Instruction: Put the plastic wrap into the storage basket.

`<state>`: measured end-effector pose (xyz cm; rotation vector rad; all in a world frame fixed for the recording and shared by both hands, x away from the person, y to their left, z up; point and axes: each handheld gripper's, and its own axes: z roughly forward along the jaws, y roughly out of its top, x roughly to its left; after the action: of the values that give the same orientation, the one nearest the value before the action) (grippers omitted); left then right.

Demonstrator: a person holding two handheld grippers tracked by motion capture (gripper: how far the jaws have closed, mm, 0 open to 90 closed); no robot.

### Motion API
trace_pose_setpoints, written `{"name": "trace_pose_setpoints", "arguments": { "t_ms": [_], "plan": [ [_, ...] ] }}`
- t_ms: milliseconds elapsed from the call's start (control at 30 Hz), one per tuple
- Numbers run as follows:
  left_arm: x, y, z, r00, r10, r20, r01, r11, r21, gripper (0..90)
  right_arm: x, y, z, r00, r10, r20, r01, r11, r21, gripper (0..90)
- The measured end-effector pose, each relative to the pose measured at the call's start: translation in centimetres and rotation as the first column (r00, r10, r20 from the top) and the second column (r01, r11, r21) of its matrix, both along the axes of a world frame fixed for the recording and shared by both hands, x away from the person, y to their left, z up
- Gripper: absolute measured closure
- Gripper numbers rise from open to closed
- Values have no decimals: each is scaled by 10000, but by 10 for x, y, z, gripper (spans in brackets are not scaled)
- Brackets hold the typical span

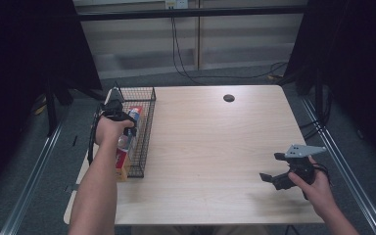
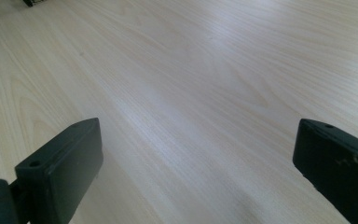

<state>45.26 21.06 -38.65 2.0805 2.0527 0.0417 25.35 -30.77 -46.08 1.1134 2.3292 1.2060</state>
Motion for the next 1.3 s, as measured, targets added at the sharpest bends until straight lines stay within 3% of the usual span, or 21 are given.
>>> {"name": "trace_pose_setpoints", "arguments": {
  "t_ms": [200, 367, 800, 1133, 1300],
  "plan": [
    [-2, 4, 2, 9994, 70, 340, -65, 9999, -158, 343, 1, 0, 0, 10000, -49, -17, 49, 10000, 25, 12],
    [-4, 6, 4, 9992, 132, 386, -116, 9991, -399, 285, 1, 0, 0, 10000, -53, -1, 53, 10000, 6, 13],
    [-10, -1, 22, 9952, -406, 893, 470, 9965, -698, 169, 1, -1, 1, 10000, -41, 18, 41, 10000, 18, 12],
    [-22, -9, 39, 9847, -869, 1510, 1034, 9891, -1046, 151, -4, -1, 3, 9999, -99, 82, 99, 9999, 18, 12],
    [-29, -15, 47, 9757, -1283, 1775, 1520, 9802, -1269, 150, -3, 0, 3, 10000, -55, 46, 55, 10000, -37, 12]
  ]
}}
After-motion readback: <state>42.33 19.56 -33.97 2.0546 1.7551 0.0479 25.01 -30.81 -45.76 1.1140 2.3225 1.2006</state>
